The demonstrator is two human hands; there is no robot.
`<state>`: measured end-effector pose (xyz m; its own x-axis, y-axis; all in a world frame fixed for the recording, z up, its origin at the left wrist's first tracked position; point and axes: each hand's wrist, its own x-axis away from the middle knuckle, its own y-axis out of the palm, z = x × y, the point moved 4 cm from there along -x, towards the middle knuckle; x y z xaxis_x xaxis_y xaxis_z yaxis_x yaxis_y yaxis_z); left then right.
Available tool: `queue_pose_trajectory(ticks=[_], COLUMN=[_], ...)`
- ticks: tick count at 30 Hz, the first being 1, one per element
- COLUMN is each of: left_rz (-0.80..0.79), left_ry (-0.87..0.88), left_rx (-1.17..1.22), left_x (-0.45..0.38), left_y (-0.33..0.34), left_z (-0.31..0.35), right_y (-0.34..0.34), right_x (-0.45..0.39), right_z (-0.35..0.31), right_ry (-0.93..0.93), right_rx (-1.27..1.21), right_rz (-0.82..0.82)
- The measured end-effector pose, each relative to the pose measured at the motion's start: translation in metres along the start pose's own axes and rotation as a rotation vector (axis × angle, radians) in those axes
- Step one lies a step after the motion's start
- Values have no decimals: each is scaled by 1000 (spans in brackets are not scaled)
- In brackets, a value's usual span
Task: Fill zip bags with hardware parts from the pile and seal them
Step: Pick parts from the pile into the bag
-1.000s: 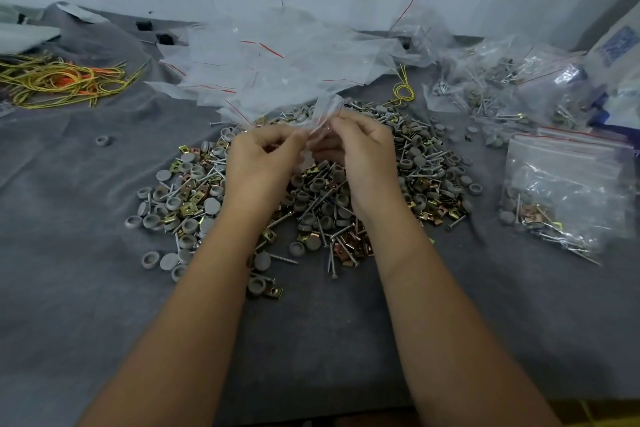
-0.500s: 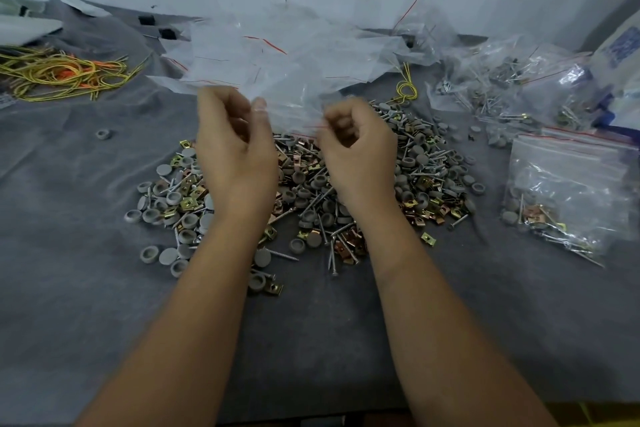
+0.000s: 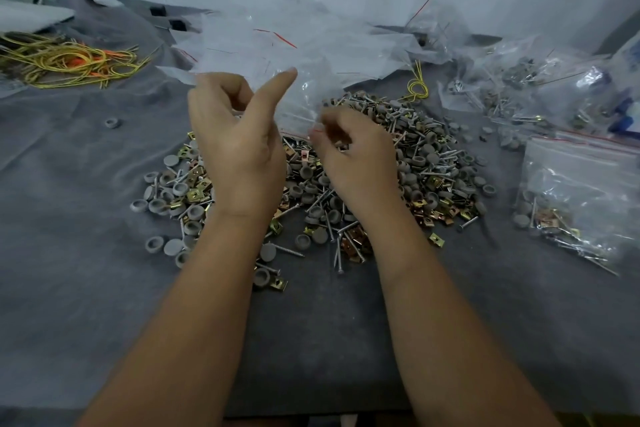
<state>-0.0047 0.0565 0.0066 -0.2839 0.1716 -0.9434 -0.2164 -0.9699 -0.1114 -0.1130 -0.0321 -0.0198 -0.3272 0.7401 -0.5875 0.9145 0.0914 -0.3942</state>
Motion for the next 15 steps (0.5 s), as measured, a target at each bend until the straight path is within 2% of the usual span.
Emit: queue_pose_trajectory(ticks=[2, 6, 9, 11, 13, 15], left_rz=[-31, -186, -304, -260, -169, -129], left_ry=[5, -113, -41, 10, -17, -62], left_rx=[38, 157, 105, 102, 96, 57], left_x=[4, 9, 10, 8, 6, 5], left_y=[3, 13, 18, 15, 10, 7], left_z=[0, -1, 2, 5, 7, 6], right_y=[2, 1, -3, -7, -9, -9], right_x=[-3, -6, -7, -7, -8, -7], right_z=[2, -2, -5, -4, 1, 3], right_ry=[41, 84, 117, 108, 123, 132], right_rx=[-26, -297, -524, -497, -369, -281], right_rz=[-37, -101, -83, -23, 27, 6])
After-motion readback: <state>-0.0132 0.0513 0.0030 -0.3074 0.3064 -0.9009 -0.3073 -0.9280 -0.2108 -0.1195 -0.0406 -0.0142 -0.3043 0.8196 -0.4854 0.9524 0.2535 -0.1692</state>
